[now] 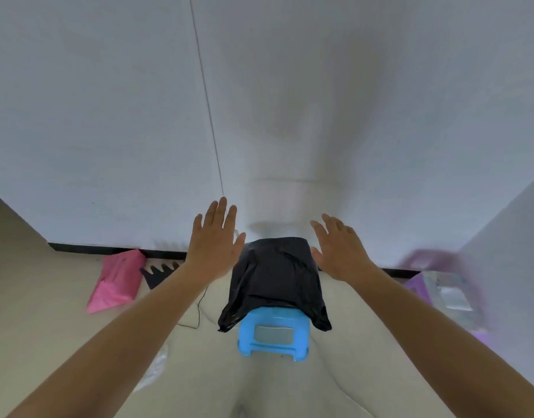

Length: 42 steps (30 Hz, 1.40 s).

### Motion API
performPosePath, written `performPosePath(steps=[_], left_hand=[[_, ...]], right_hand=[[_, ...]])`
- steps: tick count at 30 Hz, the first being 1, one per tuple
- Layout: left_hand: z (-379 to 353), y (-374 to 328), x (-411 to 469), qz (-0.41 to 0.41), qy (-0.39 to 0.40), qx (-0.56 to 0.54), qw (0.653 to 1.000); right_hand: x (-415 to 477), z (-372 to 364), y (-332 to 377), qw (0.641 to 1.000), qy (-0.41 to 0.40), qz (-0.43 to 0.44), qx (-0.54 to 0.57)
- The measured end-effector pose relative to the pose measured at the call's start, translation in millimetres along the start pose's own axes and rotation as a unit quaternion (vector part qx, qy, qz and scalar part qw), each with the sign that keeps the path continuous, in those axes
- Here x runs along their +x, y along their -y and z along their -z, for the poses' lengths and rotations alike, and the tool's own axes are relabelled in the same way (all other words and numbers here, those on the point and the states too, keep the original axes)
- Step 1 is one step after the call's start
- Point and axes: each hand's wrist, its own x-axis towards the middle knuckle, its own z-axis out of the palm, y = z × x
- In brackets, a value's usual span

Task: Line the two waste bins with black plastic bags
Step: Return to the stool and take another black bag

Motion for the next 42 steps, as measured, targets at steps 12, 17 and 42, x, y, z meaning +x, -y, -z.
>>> performPosePath(steps=[12,17,42], left_hand=[[-331.9,3.6,35.0,-0.024,0.227,-0.102,0.968],[-449.3,-10.9,-4.0,0.001,0.308,-0.079,0.948],[-421.9,-31.6,8.7,-0.122,0.271,-0.043,0.954]], right_hand=[[98.8,-304.8,3.5,0.976,0.175,-0.048,0.121],[79.2,-427.6,22.3,0.969,0.174,-0.082,0.155],[-19.1,-378.0,23.1,0.888,0.058,-0.284,0.357]])
